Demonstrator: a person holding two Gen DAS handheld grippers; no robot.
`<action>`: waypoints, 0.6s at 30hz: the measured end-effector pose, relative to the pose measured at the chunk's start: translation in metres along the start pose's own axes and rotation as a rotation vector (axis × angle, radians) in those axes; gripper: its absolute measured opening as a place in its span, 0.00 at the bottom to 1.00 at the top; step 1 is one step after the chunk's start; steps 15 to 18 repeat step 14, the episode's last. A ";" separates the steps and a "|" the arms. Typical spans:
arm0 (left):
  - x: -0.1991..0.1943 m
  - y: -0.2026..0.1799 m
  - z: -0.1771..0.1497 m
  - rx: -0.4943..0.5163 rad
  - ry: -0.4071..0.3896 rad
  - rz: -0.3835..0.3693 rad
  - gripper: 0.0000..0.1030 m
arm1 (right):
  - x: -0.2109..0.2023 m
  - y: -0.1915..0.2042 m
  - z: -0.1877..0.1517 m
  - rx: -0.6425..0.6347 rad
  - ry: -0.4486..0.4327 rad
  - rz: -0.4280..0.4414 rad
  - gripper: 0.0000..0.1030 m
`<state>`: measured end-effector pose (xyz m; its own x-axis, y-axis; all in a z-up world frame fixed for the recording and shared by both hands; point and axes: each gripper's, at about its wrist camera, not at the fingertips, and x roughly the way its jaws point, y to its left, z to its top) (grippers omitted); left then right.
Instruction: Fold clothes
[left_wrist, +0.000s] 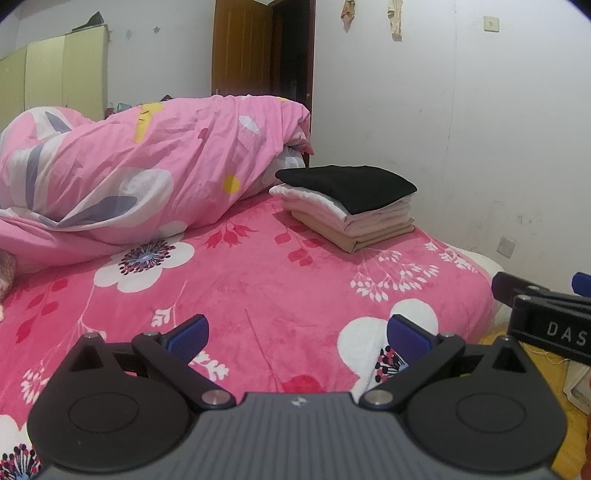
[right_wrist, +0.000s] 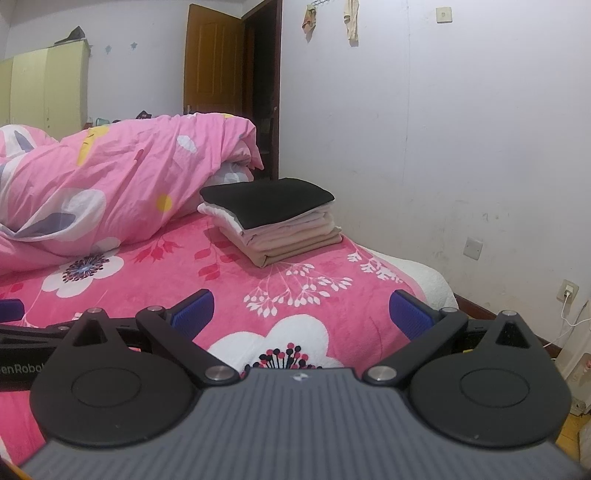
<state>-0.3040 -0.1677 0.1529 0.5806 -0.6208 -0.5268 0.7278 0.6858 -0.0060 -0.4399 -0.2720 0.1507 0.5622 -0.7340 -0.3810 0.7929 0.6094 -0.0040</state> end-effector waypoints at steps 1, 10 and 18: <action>0.000 0.000 0.000 -0.001 0.000 0.000 1.00 | 0.000 0.000 0.000 0.001 0.000 0.000 0.99; 0.001 0.001 0.000 -0.005 0.004 0.002 1.00 | 0.001 0.001 -0.001 0.001 0.003 0.002 0.99; 0.000 0.002 -0.001 -0.005 0.002 0.006 1.00 | 0.001 0.001 -0.001 0.001 0.004 0.004 0.99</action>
